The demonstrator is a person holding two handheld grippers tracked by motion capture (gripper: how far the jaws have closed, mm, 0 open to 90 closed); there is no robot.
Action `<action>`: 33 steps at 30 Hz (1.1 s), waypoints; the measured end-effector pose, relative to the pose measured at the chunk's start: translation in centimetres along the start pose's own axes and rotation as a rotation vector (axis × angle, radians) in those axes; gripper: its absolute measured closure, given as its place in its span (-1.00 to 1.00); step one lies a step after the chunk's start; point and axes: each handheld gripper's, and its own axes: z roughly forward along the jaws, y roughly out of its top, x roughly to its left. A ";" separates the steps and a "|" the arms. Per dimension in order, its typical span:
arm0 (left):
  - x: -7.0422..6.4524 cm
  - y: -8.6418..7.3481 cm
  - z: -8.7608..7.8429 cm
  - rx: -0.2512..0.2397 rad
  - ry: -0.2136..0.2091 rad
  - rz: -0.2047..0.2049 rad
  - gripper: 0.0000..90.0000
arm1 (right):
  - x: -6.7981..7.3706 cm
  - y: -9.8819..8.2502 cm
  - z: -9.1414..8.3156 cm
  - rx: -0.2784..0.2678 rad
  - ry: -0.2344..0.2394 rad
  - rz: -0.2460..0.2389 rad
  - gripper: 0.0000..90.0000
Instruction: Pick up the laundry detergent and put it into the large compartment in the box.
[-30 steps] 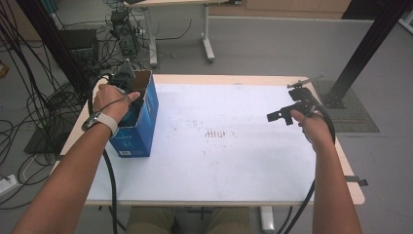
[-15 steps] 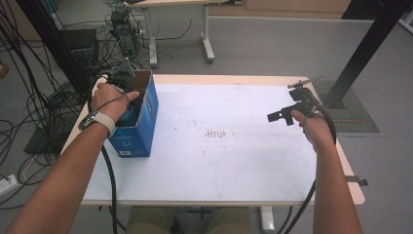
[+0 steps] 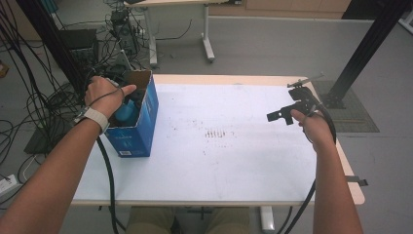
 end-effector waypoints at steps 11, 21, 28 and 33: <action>0.4 0.3 -4.6 -0.037 -0.018 0.078 -0.83 | 0.3 0.3 -0.2 0.000 -0.006 -0.003 -0.86; 0.2 0.5 -7.0 -0.062 -0.043 0.129 -0.83 | 0.2 0.3 -0.6 -0.004 -0.012 -0.016 -0.86; -0.1 0.8 -8.5 -0.077 -0.051 0.167 -0.84 | 0.1 0.2 -0.7 -0.003 -0.014 -0.013 -0.86; -0.6 0.9 -10.0 -0.098 -0.050 0.222 -0.85 | 0.0 0.2 -0.8 0.002 -0.010 0.008 -0.86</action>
